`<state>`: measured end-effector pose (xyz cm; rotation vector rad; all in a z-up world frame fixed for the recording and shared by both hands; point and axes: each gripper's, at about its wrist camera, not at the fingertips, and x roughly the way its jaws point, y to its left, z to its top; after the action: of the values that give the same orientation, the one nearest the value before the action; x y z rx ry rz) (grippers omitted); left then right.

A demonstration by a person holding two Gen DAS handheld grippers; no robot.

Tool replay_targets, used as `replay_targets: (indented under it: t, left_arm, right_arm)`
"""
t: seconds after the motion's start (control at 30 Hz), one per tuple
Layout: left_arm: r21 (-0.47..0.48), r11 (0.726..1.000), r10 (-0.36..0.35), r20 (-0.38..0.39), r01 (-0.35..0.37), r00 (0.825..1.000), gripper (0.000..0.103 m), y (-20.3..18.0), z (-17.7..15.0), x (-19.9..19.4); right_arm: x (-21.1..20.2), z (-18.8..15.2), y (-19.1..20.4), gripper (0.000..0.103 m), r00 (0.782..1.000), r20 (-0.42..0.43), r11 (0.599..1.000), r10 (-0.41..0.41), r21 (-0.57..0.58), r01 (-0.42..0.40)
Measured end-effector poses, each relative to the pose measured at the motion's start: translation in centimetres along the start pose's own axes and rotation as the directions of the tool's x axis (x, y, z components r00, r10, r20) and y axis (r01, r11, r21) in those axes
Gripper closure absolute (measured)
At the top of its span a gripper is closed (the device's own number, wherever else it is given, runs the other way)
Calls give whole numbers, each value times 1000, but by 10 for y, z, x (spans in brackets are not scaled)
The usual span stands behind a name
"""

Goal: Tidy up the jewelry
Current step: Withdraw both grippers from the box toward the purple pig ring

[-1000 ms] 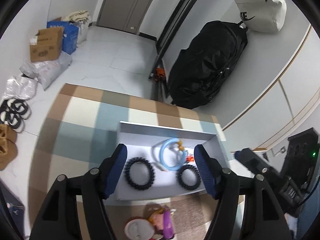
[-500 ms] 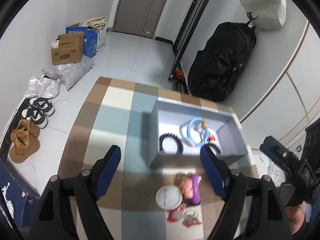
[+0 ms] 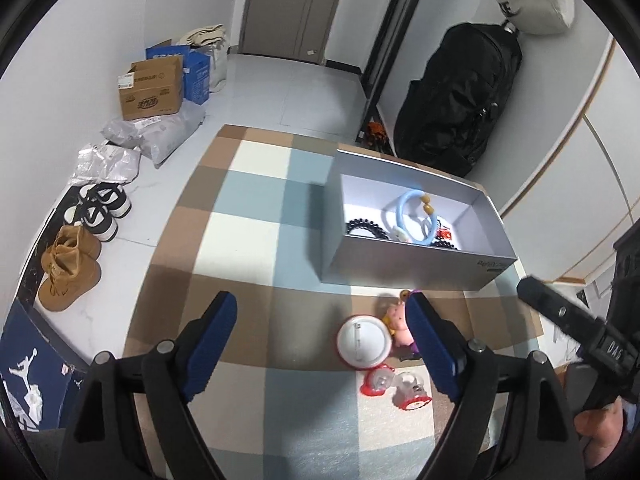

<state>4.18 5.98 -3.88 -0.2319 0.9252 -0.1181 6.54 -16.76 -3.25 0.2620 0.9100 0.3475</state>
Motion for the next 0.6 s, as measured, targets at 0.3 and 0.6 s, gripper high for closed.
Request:
replay_targets:
  t: [0.3,0.6]
  left_arm:
    - [-86,996,7,-8,-8,1000,20,24,0,-3]
    - [-138,990,5,0,-5,1000,20,41,0,-9]
  right_arm:
    - [23,-13,19,0,992,-116,999,49,-14,-51]
    - [53,-24,56,15,970,-226,990,92,-82,-113]
